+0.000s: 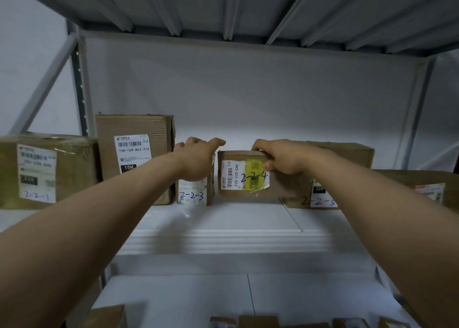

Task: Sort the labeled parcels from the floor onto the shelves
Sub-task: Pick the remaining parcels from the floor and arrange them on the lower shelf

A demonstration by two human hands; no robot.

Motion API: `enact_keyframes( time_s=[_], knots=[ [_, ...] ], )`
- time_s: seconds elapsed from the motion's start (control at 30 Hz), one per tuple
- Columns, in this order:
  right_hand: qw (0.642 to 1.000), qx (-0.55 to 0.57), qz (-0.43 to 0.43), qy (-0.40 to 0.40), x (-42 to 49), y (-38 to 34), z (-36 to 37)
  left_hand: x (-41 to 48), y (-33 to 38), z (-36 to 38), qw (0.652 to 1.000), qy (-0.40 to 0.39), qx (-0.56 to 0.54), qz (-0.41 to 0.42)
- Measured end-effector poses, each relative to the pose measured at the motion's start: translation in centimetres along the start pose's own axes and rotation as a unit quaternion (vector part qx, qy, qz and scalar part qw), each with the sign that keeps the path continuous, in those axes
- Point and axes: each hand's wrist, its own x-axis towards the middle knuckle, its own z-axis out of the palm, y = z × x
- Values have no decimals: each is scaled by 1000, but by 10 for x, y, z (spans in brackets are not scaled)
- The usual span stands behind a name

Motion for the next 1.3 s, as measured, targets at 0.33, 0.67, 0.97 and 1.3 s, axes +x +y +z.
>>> enact_keyframes(
  time_s=[0.33,0.67,0.97,1.3],
  knots=[
    [999,-35,-22,-33,24,-7,13,-1,-6,5,1000,-15,15,-21],
    [998,-29,-33,-42,41,0,24,2,-11,14,999,-22,10,-33],
    [999,13,-42,-24,49,2,35,6,-13,15,998,-33,20,-44],
    [998,-3,-25,-63,55,9,32,9,-11,18,997,-32,40,-50]
  ],
)
